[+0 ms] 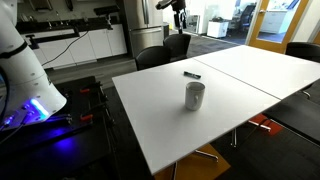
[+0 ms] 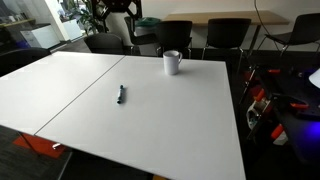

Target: Place the marker inside the mug

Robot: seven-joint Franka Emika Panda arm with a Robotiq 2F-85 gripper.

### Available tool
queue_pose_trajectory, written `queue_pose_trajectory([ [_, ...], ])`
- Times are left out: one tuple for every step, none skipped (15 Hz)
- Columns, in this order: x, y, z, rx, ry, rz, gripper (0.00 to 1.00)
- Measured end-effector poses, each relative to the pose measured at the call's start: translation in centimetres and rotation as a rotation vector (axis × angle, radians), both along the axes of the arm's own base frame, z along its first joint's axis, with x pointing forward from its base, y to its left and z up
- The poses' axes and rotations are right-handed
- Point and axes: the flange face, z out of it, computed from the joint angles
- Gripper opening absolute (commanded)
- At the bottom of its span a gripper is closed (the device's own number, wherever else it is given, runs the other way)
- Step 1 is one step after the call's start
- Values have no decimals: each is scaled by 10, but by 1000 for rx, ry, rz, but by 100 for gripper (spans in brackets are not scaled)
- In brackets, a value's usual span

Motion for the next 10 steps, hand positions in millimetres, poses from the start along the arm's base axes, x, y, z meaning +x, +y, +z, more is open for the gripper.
queue_pose_trajectory([
  [1, -1, -5, 14, 6, -11, 100],
  [2, -3, -12, 28, 11, -22, 100],
  [3, -4, -20, 41, 16, -34, 100],
  [5, -6, -28, 58, 15, -48, 100],
  [7, -8, -36, 70, 12, -59, 100],
  [9, -11, -45, 79, 11, -72, 100],
  [11, -13, -54, 87, 12, -82, 100],
  [13, -14, -63, 90, 13, -89, 100],
  [15, -16, -71, 89, 14, -95, 100],
  [18, -18, -79, 90, 18, -100, 100],
])
